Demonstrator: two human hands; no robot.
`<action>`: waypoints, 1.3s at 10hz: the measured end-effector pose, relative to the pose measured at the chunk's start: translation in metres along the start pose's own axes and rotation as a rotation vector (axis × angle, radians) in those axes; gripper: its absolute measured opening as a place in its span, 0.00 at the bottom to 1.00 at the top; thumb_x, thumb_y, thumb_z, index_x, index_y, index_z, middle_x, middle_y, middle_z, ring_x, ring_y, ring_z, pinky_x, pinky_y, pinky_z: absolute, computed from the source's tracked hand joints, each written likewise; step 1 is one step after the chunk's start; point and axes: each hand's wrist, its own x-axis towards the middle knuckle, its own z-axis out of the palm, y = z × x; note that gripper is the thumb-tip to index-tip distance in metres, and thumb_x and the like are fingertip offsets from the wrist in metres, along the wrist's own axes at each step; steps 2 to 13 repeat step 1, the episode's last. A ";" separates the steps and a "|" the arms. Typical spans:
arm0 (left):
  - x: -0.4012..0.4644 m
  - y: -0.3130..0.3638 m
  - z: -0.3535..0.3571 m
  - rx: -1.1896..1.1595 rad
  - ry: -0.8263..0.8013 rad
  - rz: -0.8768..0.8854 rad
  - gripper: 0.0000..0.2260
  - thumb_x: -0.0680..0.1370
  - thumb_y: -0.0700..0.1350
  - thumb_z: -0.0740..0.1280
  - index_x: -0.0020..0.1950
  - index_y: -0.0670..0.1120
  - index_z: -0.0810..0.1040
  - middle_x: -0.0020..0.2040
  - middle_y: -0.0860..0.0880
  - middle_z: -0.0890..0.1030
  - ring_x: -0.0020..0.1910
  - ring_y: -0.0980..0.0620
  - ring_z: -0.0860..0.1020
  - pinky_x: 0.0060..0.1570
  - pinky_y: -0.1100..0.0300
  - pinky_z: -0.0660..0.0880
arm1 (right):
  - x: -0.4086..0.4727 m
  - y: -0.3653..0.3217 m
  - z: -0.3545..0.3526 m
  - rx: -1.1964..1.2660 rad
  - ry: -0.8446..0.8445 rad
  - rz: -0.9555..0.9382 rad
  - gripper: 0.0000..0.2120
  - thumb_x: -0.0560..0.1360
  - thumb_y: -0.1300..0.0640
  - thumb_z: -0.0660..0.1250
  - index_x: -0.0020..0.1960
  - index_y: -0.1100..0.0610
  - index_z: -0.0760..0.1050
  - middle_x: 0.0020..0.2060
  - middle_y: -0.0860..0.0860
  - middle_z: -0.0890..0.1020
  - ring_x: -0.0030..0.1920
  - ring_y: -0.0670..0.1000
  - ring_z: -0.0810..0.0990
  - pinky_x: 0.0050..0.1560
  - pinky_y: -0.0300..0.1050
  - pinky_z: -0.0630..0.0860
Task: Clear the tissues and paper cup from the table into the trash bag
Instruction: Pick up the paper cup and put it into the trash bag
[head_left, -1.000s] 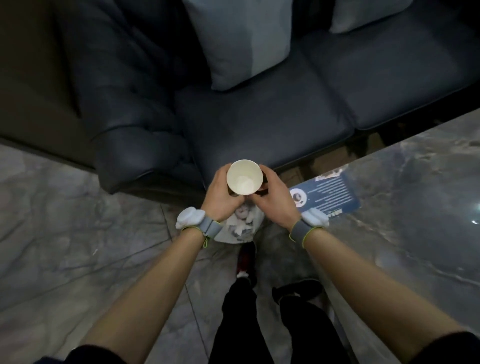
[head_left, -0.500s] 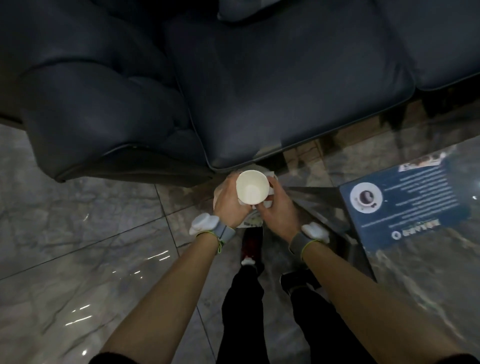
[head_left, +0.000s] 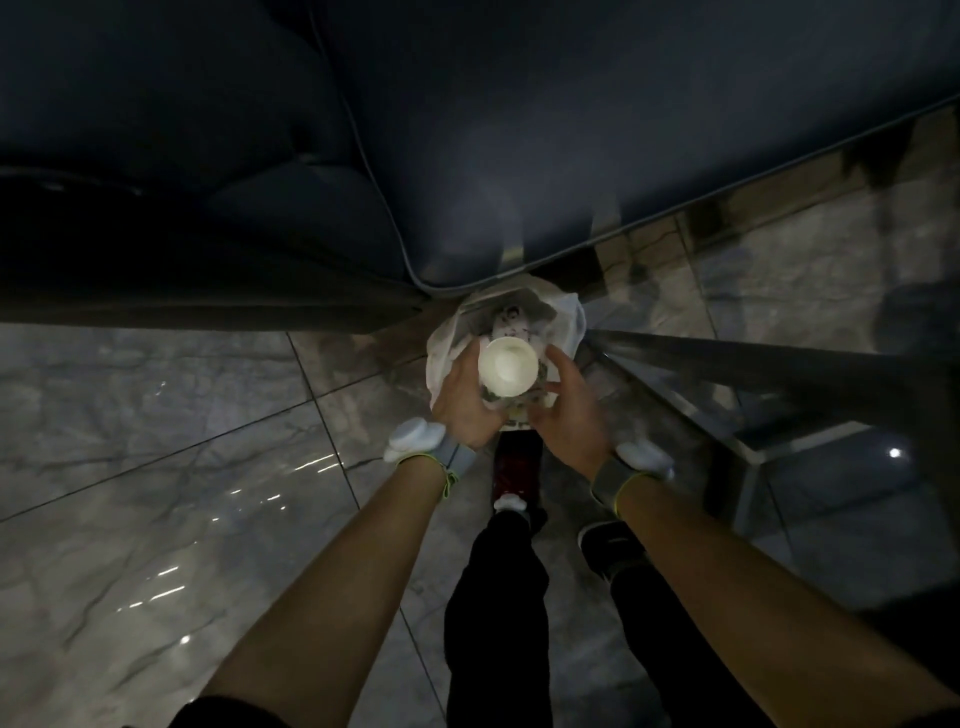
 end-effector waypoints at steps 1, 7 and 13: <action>0.002 -0.007 -0.006 0.023 -0.039 0.005 0.42 0.68 0.41 0.74 0.76 0.43 0.54 0.75 0.42 0.62 0.73 0.45 0.62 0.70 0.51 0.64 | -0.002 -0.006 -0.003 0.006 0.008 -0.004 0.35 0.71 0.65 0.70 0.74 0.57 0.59 0.69 0.57 0.69 0.63 0.57 0.75 0.60 0.55 0.77; 0.002 -0.007 -0.006 0.023 -0.039 0.005 0.42 0.68 0.41 0.74 0.76 0.43 0.54 0.75 0.42 0.62 0.73 0.45 0.62 0.70 0.51 0.64 | -0.002 -0.006 -0.003 0.006 0.008 -0.004 0.35 0.71 0.65 0.70 0.74 0.57 0.59 0.69 0.57 0.69 0.63 0.57 0.75 0.60 0.55 0.77; 0.002 -0.007 -0.006 0.023 -0.039 0.005 0.42 0.68 0.41 0.74 0.76 0.43 0.54 0.75 0.42 0.62 0.73 0.45 0.62 0.70 0.51 0.64 | -0.002 -0.006 -0.003 0.006 0.008 -0.004 0.35 0.71 0.65 0.70 0.74 0.57 0.59 0.69 0.57 0.69 0.63 0.57 0.75 0.60 0.55 0.77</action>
